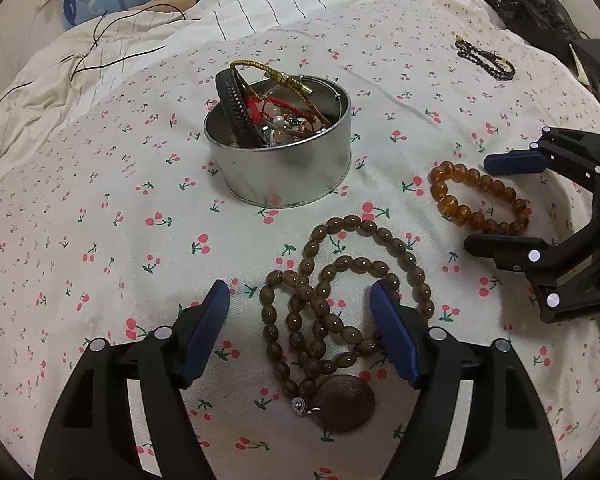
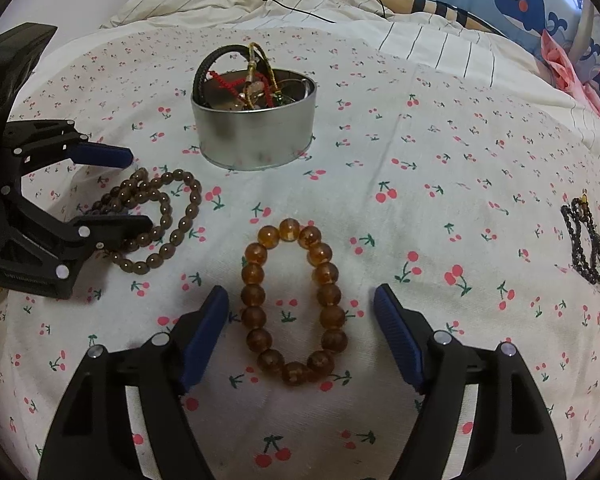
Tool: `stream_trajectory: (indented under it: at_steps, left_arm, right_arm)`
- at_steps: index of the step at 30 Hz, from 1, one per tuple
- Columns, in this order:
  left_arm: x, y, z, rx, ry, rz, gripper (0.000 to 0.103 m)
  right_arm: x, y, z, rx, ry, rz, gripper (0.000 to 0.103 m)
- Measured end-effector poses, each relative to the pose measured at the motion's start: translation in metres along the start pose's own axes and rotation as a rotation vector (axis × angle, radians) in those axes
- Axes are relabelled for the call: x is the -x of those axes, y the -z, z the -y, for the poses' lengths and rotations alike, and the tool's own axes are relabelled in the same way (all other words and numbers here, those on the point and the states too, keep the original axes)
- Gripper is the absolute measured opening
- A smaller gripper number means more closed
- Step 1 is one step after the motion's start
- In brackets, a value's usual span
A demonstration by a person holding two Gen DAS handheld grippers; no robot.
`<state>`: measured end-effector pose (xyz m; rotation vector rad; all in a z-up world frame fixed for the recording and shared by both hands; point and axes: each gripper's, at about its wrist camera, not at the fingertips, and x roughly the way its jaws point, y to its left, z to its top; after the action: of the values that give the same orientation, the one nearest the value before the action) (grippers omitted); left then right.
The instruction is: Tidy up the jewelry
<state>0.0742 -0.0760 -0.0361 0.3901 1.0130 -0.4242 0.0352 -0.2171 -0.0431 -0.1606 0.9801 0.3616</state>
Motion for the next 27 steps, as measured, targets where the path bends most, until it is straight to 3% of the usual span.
stream_trajectory:
  at_steps: [3,4,5,6,7,8,10,11,14,17,18,19,27]
  left_arm:
    - [-0.002,0.001,0.003,0.002,-0.009,0.001,0.073]
    - [-0.003,0.001,0.004,0.002,-0.01,0.0,0.072]
    - [-0.004,0.001,0.004,0.008,-0.004,0.0,0.066]
    - [-0.004,0.001,0.005,0.018,0.032,-0.006,0.056]
    - [-0.005,0.001,0.008,0.023,0.07,-0.02,0.037]
    - [-0.005,0.0,0.012,0.009,0.073,-0.027,0.018]
    - [-0.004,0.0,0.022,-0.02,0.085,-0.036,0.011]
    - [-0.003,0.0,0.024,-0.019,0.094,-0.036,0.011]
    - [0.005,-0.002,0.009,0.069,0.253,-0.024,0.008]
    - [0.02,-0.005,-0.007,0.127,0.308,0.026,0.007]
    - [0.023,-0.006,-0.009,0.13,0.311,0.034,0.007]
    - [0.027,-0.006,-0.012,0.135,0.305,0.045,0.007]
    - [0.035,-0.006,-0.023,0.16,0.289,0.077,0.007]
  right_arm:
    - [-0.001,0.0,0.0,-0.006,-0.008,-0.002,0.07]
    - [-0.001,0.0,0.0,-0.007,-0.02,-0.002,0.061]
    - [0.0,-0.001,0.0,-0.01,-0.033,-0.004,0.048]
    - [-0.001,-0.002,-0.001,-0.011,-0.034,-0.007,0.043]
    - [-0.001,-0.002,-0.002,-0.008,-0.036,-0.009,0.03]
    - [-0.001,-0.003,-0.004,-0.001,-0.041,-0.013,0.024]
    - [-0.001,-0.004,-0.006,-0.003,-0.046,-0.011,0.024]
    - [0.0,-0.004,-0.004,-0.023,-0.075,-0.006,0.024]
    - [0.005,-0.005,0.003,-0.082,-0.144,0.011,0.024]
    - [0.013,-0.007,0.009,-0.124,-0.196,0.04,0.023]
    - [0.016,-0.008,0.011,-0.134,-0.204,0.051,0.006]
    - [0.018,-0.009,0.012,-0.141,-0.211,0.057,0.0]
    - [0.021,-0.008,0.017,-0.155,-0.206,0.049,0.001]
